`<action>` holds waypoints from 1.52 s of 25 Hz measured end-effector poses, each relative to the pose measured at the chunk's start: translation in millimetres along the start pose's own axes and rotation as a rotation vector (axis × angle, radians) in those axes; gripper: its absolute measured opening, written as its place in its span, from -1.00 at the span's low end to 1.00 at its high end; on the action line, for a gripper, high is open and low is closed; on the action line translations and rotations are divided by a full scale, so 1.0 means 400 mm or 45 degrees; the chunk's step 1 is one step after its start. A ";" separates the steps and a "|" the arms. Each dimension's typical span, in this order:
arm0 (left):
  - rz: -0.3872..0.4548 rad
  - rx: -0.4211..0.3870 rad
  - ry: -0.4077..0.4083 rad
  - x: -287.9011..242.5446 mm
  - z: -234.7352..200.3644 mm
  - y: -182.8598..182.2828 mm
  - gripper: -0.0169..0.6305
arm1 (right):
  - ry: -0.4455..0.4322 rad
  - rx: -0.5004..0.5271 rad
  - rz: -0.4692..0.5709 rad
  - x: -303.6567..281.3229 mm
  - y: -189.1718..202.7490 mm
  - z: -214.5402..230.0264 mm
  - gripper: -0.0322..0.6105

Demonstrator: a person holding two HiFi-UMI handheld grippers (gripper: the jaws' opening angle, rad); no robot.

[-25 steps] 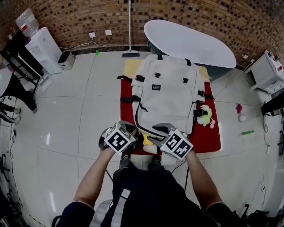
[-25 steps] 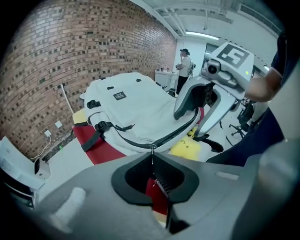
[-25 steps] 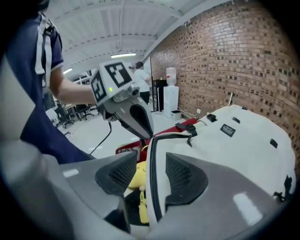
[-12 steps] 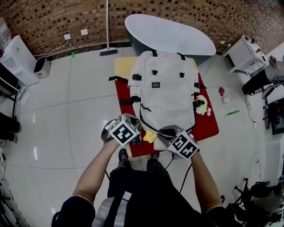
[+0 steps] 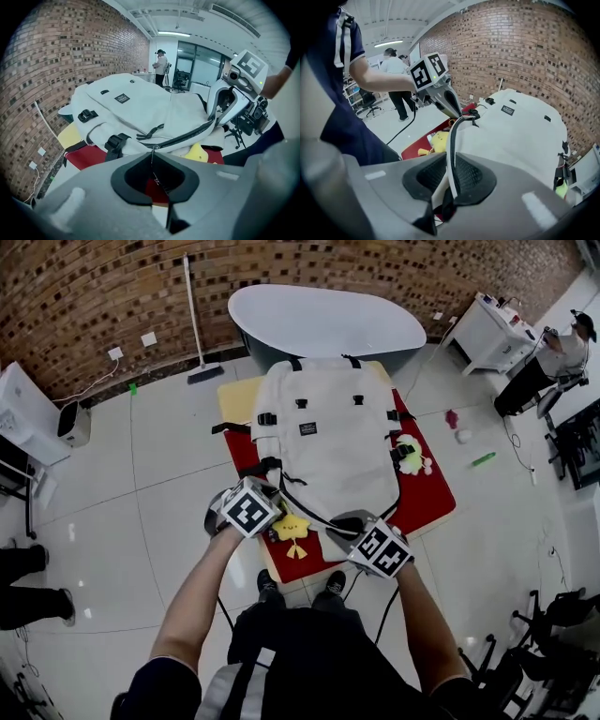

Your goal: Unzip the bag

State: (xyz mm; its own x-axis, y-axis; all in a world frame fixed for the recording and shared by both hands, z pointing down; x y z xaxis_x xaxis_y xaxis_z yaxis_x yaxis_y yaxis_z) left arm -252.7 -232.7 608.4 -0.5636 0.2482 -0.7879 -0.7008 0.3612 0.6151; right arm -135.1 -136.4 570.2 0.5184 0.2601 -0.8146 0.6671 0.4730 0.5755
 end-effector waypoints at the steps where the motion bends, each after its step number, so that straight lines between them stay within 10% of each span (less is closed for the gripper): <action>1: -0.004 -0.006 -0.004 0.000 -0.006 -0.001 -0.89 | -0.001 0.000 0.002 0.001 0.000 0.000 -0.70; 21: 0.039 0.211 -0.063 -0.012 -0.041 0.005 -0.81 | -0.107 0.012 0.089 0.011 0.006 0.018 -0.67; 29: 0.354 0.366 -0.137 0.107 -0.015 -0.117 -0.56 | -0.061 -0.161 0.417 0.120 -0.067 0.097 -0.65; 38: 0.759 0.300 -0.208 0.211 0.096 -0.378 -0.94 | 0.083 -0.317 0.893 0.316 -0.185 0.190 -0.88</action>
State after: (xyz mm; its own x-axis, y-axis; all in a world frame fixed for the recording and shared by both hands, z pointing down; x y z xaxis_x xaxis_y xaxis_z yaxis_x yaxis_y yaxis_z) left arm -177.6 -231.8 447.6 -0.7387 0.5933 -0.3199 -0.1641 0.3020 0.9391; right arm -78.2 -202.5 429.9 0.7400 0.6165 -0.2689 0.0464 0.3520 0.9348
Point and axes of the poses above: the fingertips, and each gripper's own axes: x backward along the fingers, z to its right, y out of its underside, the point moved 2 cm from there along x, backward along the fingers, and after that the axes turned 5 degrees about -x, right-handed, at the moved point
